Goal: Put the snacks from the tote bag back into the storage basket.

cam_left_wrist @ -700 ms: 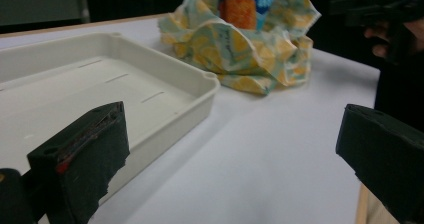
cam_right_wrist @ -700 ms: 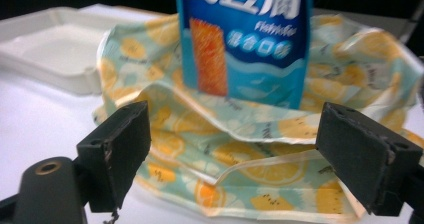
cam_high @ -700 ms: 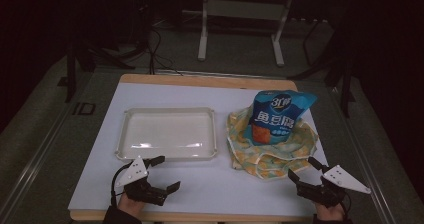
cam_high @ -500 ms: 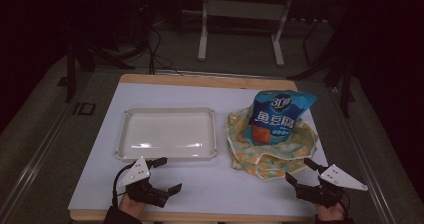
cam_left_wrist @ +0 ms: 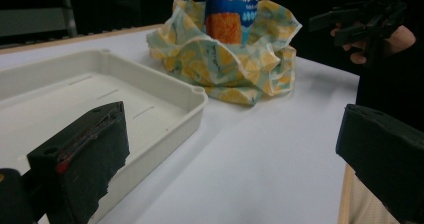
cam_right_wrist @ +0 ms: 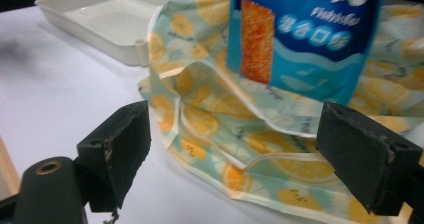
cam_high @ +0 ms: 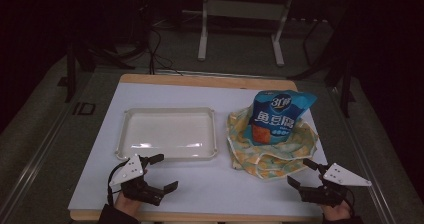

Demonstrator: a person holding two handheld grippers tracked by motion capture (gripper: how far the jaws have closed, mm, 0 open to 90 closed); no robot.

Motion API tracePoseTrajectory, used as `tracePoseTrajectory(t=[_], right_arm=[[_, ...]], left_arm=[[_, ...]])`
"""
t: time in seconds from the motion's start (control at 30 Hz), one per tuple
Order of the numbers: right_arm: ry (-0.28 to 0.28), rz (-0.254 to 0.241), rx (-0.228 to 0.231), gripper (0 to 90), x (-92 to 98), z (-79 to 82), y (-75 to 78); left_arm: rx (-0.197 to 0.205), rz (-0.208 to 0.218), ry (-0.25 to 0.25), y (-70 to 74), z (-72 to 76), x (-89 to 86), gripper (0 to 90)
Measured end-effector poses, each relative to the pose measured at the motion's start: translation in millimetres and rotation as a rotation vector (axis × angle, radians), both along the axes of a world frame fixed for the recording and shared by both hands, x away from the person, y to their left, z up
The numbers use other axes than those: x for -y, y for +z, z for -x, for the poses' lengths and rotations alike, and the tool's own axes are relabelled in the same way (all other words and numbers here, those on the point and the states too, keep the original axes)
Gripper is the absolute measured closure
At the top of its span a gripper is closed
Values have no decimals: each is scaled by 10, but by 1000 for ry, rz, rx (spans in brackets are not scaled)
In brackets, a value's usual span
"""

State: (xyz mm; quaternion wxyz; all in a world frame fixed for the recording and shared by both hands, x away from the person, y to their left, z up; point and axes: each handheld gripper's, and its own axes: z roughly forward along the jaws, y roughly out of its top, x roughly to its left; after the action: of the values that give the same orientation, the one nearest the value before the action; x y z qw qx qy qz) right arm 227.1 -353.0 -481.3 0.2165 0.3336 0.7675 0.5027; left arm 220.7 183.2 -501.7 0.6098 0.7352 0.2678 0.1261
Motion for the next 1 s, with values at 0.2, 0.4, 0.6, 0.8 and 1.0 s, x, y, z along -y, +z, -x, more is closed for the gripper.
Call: tracePoseTrajectory(t=[0.2,0.4,0.6,0.8,1.0], right_arm=[[-3,-30,11,143,99,-18,83],[41,-59,19,143,167,-31,195],[64,-46,41,144,180,-55,315],[93,-40,45,143,190,-123,421],[107,-46,40,139,198,-185,493]], left_arm=[[10,30,-16,73,-9,0,12],[30,34,-64,190,-28,67,12],[33,55,-86,269,-109,116,12],[37,35,-127,361,-195,229,12],[24,40,-171,422,-304,372,12]])
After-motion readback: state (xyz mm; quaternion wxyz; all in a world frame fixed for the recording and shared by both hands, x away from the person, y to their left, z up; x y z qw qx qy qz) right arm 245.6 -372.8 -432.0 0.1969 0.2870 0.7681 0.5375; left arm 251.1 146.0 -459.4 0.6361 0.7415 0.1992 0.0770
